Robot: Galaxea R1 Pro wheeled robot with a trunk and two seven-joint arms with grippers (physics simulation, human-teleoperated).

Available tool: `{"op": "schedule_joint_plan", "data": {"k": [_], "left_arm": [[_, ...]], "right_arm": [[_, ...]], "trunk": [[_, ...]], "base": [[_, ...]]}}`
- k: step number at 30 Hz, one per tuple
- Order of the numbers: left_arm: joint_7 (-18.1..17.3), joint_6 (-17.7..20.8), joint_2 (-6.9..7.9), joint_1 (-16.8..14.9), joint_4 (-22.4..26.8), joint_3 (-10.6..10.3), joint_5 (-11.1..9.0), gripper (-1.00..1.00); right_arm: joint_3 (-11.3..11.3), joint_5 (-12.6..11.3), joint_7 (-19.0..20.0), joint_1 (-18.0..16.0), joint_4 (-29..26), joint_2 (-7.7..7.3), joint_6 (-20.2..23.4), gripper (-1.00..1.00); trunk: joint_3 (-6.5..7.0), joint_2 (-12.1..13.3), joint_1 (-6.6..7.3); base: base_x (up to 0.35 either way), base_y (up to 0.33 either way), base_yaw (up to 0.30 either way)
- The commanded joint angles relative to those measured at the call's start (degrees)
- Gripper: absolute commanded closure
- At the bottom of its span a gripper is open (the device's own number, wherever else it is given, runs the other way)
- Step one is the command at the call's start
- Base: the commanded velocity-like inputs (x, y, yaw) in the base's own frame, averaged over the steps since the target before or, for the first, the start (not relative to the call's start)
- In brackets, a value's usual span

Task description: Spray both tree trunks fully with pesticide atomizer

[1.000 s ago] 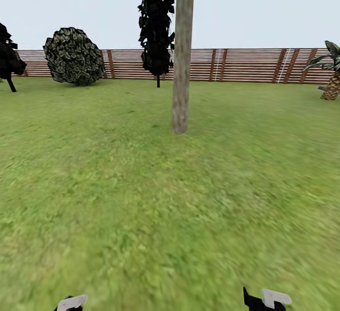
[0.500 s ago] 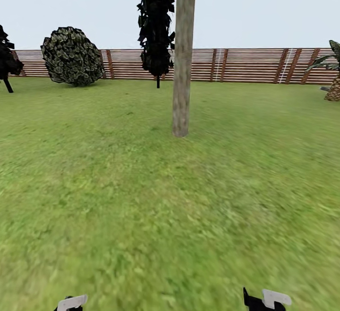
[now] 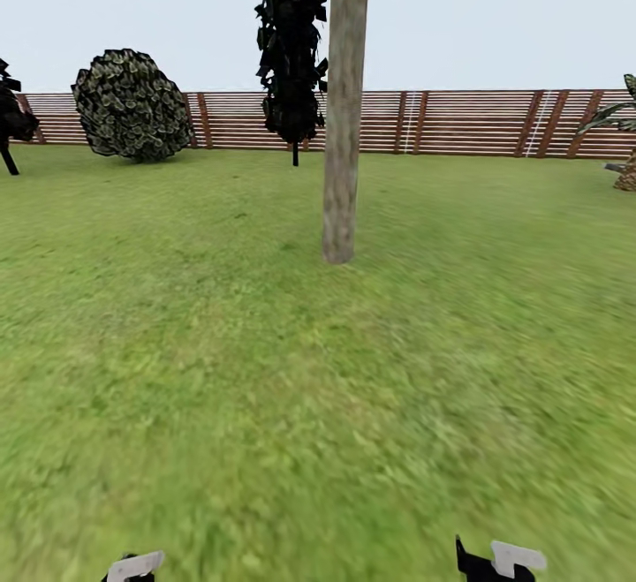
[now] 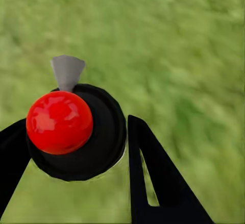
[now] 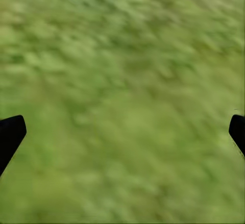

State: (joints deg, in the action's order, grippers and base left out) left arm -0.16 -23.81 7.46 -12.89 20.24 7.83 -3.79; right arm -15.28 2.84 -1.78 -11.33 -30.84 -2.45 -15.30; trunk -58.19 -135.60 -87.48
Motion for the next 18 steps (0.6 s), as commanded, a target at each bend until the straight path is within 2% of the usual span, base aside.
{"op": "schedule_joint_plan", "data": {"k": [1, 18], "left_arm": [[-0.02, -0.18, 0.01, -0.03, -0.06, -0.09, -0.38, 1.00], [-0.02, -0.18, 0.01, -0.03, -0.03, -0.09, -0.42, 1.00]], "right_arm": [[-0.12, 0.31, -0.17, -0.04, 0.06, -0.09, -0.17, -1.00], [-0.15, 0.23, -0.22, -0.04, -0.01, -0.20, -0.17, -1.00]], "trunk": [[-0.05, -0.02, -0.02], [-0.37, -0.02, -0.02]], "base": [[0.335, 0.000, 0.000], [0.335, 0.000, 0.000]]}}
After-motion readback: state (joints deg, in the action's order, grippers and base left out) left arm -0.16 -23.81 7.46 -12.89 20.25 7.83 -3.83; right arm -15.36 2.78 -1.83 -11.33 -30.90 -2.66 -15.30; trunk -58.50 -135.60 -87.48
